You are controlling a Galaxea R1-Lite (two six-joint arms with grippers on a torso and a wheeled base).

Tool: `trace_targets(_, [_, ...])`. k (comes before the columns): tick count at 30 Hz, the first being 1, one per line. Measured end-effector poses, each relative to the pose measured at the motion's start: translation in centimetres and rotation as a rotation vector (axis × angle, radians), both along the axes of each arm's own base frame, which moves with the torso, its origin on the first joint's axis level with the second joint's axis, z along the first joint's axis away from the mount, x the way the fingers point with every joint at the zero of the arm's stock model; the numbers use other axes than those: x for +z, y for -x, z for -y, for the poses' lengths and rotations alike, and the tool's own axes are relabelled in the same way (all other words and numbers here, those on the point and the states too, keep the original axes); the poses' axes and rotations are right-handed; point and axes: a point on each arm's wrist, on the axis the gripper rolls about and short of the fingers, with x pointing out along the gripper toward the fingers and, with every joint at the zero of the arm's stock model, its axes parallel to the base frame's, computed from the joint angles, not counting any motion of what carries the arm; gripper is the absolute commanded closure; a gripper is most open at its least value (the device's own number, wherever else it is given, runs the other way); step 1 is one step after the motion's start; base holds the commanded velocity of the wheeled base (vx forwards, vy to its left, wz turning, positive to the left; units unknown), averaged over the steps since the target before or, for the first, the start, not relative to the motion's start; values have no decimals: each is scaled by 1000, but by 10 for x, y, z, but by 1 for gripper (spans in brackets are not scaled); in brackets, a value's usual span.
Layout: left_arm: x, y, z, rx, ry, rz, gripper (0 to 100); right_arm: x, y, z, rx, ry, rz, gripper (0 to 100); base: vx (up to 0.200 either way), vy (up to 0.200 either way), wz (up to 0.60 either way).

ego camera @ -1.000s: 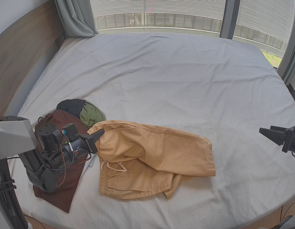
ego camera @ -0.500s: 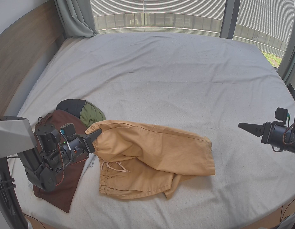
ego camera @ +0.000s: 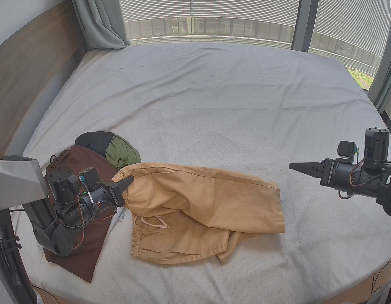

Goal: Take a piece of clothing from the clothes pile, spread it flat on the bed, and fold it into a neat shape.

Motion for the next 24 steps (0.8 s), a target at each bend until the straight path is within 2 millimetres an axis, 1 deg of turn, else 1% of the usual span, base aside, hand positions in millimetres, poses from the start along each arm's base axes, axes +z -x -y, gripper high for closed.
trace_targets(4, [0,-2,-1,3,2,3,100,-6,-8,-1,-6,0,-23,0,0,0,0])
trace_targets(10, [-2,-3,-1,4,1,-3,100,-13,-17,7,-37,1,-47,0,0,0,0])
trace_targets(24, [-5,-6,0,3,0,-3,100,-43,-39,10,-59,2,-145,0,0,0,0])
